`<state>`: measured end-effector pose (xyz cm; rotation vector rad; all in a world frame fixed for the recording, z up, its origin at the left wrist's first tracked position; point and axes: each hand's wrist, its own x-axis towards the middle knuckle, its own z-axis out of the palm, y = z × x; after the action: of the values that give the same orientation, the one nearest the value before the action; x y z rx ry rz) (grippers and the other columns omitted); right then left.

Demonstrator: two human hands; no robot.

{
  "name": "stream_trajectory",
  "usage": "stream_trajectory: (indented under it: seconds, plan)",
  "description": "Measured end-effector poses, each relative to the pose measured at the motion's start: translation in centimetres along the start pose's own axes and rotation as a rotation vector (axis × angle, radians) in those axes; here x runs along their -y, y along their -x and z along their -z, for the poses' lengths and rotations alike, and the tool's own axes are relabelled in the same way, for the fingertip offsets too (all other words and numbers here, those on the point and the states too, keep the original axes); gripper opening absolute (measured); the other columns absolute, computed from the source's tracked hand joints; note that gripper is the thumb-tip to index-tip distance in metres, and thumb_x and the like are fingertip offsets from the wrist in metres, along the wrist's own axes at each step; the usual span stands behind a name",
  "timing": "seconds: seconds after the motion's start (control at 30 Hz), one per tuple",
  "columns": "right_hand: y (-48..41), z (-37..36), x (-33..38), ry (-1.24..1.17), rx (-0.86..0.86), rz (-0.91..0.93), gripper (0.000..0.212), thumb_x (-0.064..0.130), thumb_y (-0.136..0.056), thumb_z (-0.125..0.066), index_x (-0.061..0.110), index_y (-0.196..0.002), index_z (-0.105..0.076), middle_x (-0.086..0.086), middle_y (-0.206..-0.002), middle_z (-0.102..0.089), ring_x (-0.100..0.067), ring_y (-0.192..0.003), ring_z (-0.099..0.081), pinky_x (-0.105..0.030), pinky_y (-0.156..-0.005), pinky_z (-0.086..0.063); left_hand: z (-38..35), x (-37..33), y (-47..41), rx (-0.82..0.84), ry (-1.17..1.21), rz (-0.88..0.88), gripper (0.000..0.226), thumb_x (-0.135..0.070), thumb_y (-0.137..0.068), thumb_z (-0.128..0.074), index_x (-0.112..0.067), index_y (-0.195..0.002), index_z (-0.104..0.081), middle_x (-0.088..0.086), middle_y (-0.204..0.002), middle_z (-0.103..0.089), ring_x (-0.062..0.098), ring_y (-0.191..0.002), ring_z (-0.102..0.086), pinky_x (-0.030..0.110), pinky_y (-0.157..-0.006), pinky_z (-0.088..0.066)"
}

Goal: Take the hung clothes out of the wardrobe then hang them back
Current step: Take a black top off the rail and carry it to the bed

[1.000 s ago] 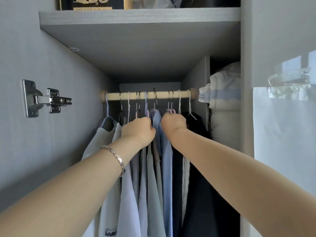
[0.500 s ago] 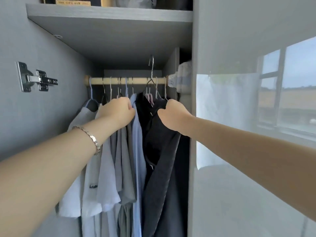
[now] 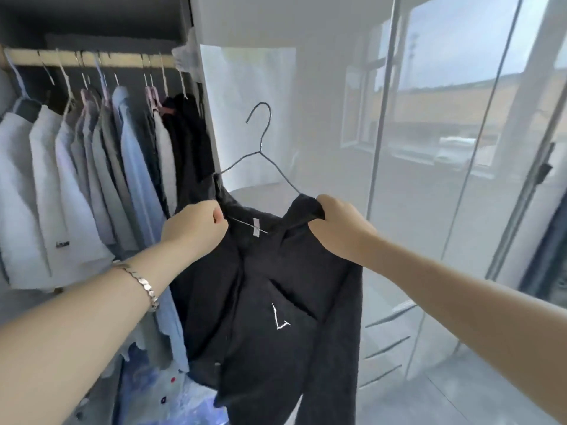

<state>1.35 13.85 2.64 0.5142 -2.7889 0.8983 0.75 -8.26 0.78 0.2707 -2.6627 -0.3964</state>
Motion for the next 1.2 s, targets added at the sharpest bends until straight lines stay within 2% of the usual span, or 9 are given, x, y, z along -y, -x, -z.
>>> stream_trajectory:
  seconds: [0.27,0.37,0.63,0.77,0.9,1.0,1.1,1.17,1.2]
  plan:
    - [17.1,2.0,-8.0,0.048,-0.175,-0.335,0.026,0.005,-0.082,-0.042,0.021,-0.062,-0.037,0.003,-0.064,-0.046,-0.014,-0.060,-0.042,-0.026,-0.050,-0.032,-7.5,-6.7,9.1,0.281,0.113,-0.305,0.012,-0.024,-0.089,-0.043,-0.022,-0.086,-0.055,-0.003,-0.083,-0.060,0.022,-0.078,-0.055,0.028,-0.065,-0.037]
    - [24.9,1.0,-8.6,0.059,-0.262,-0.514,0.020,0.005,-0.081,-0.044,0.016,-0.064,-0.041,0.001,-0.066,-0.046,-0.018,-0.061,-0.042,-0.027,-0.052,-0.032,-9.8,-8.8,15.0,0.409,0.159,-0.442,0.012,-0.023,-0.090,-0.044,-0.021,-0.090,-0.056,-0.001,-0.087,-0.061,0.025,-0.083,-0.057,0.031,-0.070,-0.040]
    - [45.4,0.5,-8.0,0.120,-0.557,-0.877,0.022,0.003,-0.082,-0.047,0.013,-0.063,-0.038,0.003,-0.061,-0.039,-0.016,-0.058,-0.036,-0.020,-0.048,-0.025,-12.7,-16.9,32.6,0.728,0.247,-0.811,0.012,-0.022,-0.088,-0.043,-0.022,-0.091,-0.055,-0.001,-0.086,-0.061,0.023,-0.079,-0.058,0.030,-0.065,-0.042]
    - [55.1,2.5,-7.0,0.101,-0.718,-1.039,0.026,0.002,-0.082,-0.045,0.013,-0.062,-0.032,0.001,-0.058,-0.035,-0.014,-0.055,-0.030,-0.026,-0.050,-0.022,-12.5,-22.0,40.8,0.802,0.272,-0.971,0.013,-0.021,-0.087,-0.042,-0.020,-0.090,-0.055,-0.001,-0.082,-0.061,0.021,-0.075,-0.057,0.029,-0.060,-0.041]
    - [65.8,5.0,-6.2,0.079,-0.912,-1.205,0.012,0.003,-0.083,-0.045,0.003,-0.072,-0.049,-0.004,-0.064,-0.045,-0.017,-0.060,-0.038,-0.023,-0.053,-0.029,-12.2,-27.9,49.9,0.859,0.315,-1.123,0.013,-0.020,-0.086,-0.042,-0.021,-0.086,-0.055,0.001,-0.082,-0.064,0.025,-0.076,-0.058,0.031,-0.064,-0.046]
    - [74.8,6.0,-6.6,0.080,-1.053,-1.308,0.028,0.001,-0.083,-0.046,0.014,-0.060,-0.039,0.002,-0.058,-0.039,-0.016,-0.058,-0.036,-0.021,-0.050,-0.027,-11.9,-32.2,57.6,0.951,0.355,-1.175,0.014,-0.020,-0.086,-0.043,-0.020,-0.088,-0.057,0.003,-0.082,-0.065,0.026,-0.079,-0.060,0.033,-0.070,-0.048]
    - [83.9,5.3,-8.2,0.045,-1.180,-1.450,0.010,0.019,-0.073,-0.044,0.015,-0.065,-0.049,-0.001,-0.069,-0.048,-0.020,-0.071,-0.041,-0.017,-0.055,-0.031,-11.9,-35.9,65.3,1.012,0.315,-1.277,0.014,-0.021,-0.086,-0.044,-0.022,-0.090,-0.057,0.001,-0.086,-0.067,0.024,-0.082,-0.062,0.030,-0.067,-0.045]
    - [89.6,3.8,-10.1,0.034,-1.223,-1.552,0.021,0.021,-0.067,-0.041,0.005,-0.072,-0.053,-0.005,-0.067,-0.048,-0.022,-0.072,-0.041,-0.013,-0.054,-0.032,-11.8,-37.7,69.9,1.036,0.266,-1.345,0.013,-0.021,-0.088,-0.044,-0.023,-0.092,-0.057,0.001,-0.091,-0.064,0.024,-0.083,-0.057,0.030,-0.069,-0.044]
    - [92.1,2.8,-11.0,0.024,-1.242,-1.597,0.017,0.020,-0.069,-0.042,0.006,-0.071,-0.051,-0.004,-0.063,-0.048,-0.022,-0.072,-0.042,-0.017,-0.056,-0.034,-11.9,-38.4,72.0,1.049,0.245,-1.375,0.013,-0.022,-0.089,-0.045,-0.022,-0.094,-0.057,0.002,-0.094,-0.062,0.024,-0.083,-0.055,0.031,-0.071,-0.044]
